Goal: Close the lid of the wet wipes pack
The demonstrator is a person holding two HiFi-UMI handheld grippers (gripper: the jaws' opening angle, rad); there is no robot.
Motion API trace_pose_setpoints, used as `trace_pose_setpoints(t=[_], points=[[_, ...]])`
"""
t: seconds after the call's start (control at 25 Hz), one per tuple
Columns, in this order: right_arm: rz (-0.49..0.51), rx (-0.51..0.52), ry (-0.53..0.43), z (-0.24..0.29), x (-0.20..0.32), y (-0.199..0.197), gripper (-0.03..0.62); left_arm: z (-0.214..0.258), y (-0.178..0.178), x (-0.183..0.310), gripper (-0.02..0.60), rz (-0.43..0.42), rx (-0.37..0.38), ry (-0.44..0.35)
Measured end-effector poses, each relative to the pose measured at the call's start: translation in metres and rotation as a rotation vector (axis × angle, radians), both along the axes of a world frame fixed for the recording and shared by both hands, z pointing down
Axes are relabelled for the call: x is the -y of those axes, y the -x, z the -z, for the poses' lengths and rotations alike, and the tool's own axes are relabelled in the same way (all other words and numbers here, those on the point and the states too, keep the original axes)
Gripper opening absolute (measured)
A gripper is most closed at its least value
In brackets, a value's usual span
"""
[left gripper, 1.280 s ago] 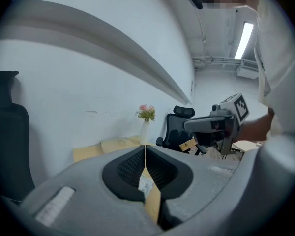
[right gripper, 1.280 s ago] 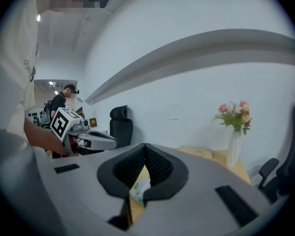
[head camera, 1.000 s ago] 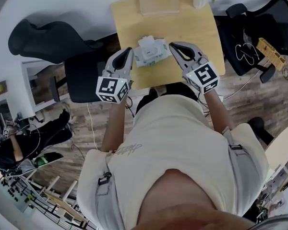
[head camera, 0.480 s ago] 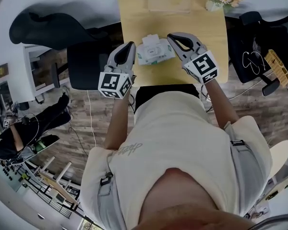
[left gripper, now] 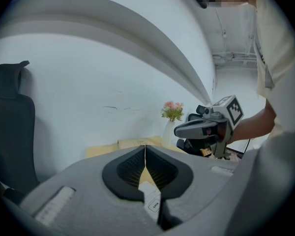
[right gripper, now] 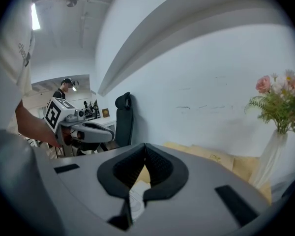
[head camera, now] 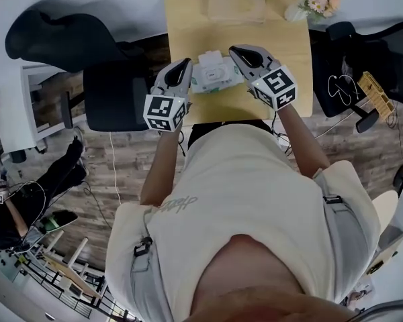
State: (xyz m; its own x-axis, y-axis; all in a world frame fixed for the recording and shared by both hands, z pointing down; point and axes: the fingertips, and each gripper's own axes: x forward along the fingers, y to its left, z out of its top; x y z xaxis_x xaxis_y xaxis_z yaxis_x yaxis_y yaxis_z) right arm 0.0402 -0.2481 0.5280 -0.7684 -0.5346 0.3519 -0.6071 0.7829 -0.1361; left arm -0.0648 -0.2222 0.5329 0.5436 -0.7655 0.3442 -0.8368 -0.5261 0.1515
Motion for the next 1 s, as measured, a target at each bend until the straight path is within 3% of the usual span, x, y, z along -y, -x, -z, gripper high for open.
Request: trace_pose_setpoints(t=[0.56,0.64,1.0], points=[[0.075,-0.191,0.162,-0.115,0.023,0.013,0.009,-0.056,0.008,-0.005,0.017,0.027,-0.006,0.121],[0.096,-0.213,0.196,-0.132,0.026,0.015,0.06,-0.059,0.009,-0.007,0.017,0.032,-0.009,0.133],[0.19,-0.253,0.404,-0.197,0.035,0.026,0.063,-0.075,0.011,-0.007,0.017,0.055,-0.025,0.184]])
